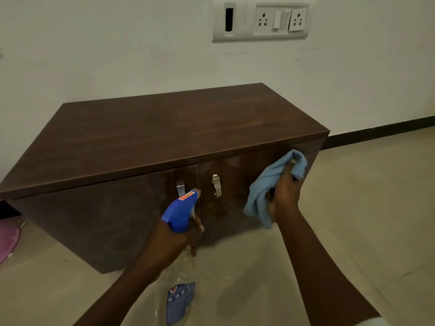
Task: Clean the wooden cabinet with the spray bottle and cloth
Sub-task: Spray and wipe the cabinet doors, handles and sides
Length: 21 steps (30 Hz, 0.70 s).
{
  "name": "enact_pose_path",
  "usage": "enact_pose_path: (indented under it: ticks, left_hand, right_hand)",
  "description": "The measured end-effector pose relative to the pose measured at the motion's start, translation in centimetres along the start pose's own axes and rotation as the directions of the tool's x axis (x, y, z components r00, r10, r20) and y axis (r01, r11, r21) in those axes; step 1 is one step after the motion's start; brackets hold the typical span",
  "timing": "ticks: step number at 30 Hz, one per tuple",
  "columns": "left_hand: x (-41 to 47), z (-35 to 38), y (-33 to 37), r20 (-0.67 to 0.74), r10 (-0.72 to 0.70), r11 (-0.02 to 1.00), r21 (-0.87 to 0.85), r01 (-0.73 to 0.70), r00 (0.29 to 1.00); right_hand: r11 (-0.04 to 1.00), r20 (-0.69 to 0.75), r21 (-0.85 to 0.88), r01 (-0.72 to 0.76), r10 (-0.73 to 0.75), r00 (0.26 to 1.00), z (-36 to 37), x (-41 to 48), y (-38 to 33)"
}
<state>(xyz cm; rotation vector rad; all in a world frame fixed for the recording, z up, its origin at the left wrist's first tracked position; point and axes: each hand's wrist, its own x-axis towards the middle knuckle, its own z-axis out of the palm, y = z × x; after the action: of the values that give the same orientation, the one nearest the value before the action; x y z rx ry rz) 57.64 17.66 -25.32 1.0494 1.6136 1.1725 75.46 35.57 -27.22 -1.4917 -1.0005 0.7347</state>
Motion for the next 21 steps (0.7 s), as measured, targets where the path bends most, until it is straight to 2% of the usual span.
enact_pose_path:
  ticks: [4,5,8,10,12,15,18,19,20,21]
  left_hand:
    - [0.2,0.4,0.1,0.008,0.002,1.0,0.016,-0.002,1.0]
    - [0.1,0.3,0.1,0.004,-0.004,1.0,0.014,0.004,1.0]
    - [0.0,-0.2,0.0,-0.033,-0.007,1.0,-0.017,0.006,0.999]
    - [0.0,-0.6,-0.3,-0.052,-0.024,1.0,-0.017,0.023,0.998]
    - [0.2,-0.9,-0.7,-0.061,-0.034,0.999,-0.019,0.033,0.998]
    - [0.4,-0.6,-0.9,-0.097,-0.018,1.0,-0.015,0.017,0.995]
    - [0.9,-0.3,-1.4,-0.138,-0.023,1.0,-0.015,0.022,0.99]
    - [0.9,-0.2,-1.5,-0.134,-0.024,1.0,-0.018,0.022,0.991]
    - [1.0,0.0,-1.5,-0.118,-0.022,1.0,-0.017,0.02,0.993]
    - [1.1,0.1,-1.7,-0.097,-0.016,1.0,-0.015,0.015,0.995]
  right_hand:
    - [0.949,-0.217,0.162,0.271,-0.233,0.948,1.4,-1.5,-3.6]
    - [0.934,-0.222,0.174,0.314,-0.273,0.936,1.8,-2.6,-3.6]
    - [0.896,-0.195,0.06,0.44,-0.422,0.885,1.8,-5.0,-2.7]
    - [0.829,-0.1,0.013,0.559,-0.555,0.826,1.8,-5.5,-2.4]
    - [0.733,0.055,0.028,0.679,-0.68,0.732,2.6,-6.8,-2.5]
    - [0.51,0.233,0.029,0.86,-0.84,0.49,4.0,-10.0,-2.2]
    - [0.278,0.33,0.08,0.957,-0.914,0.238,4.0,-9.3,-2.4]
    - [0.229,0.347,0.077,0.97,-0.918,0.189,3.5,-8.2,-2.5]
    - [0.22,0.351,0.064,0.973,-0.918,0.185,3.0,-7.0,-2.6]
    - [0.261,0.332,0.048,0.964,-0.915,0.231,2.2,-5.6,-2.6]
